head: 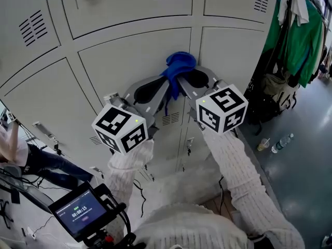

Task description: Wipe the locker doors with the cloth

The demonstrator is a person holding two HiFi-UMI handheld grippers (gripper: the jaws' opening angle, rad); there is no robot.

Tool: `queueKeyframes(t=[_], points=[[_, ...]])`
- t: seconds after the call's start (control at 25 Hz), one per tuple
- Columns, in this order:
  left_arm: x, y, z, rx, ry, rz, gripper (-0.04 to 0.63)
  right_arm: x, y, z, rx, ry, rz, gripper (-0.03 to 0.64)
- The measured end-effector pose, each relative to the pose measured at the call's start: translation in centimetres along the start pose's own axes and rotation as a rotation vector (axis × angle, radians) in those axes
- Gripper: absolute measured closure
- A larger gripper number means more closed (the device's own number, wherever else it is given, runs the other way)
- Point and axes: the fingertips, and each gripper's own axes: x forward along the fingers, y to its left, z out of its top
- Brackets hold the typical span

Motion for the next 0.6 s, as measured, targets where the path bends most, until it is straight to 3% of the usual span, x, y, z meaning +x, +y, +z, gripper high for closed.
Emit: queueKeyframes(t=[0.6], points=[[-2.1, -0.2, -10.6, -0.183, 0.187, 0.007, 0.589, -0.7, 3.1, -12.1, 0.215, 0.188, 0.067, 0.568]])
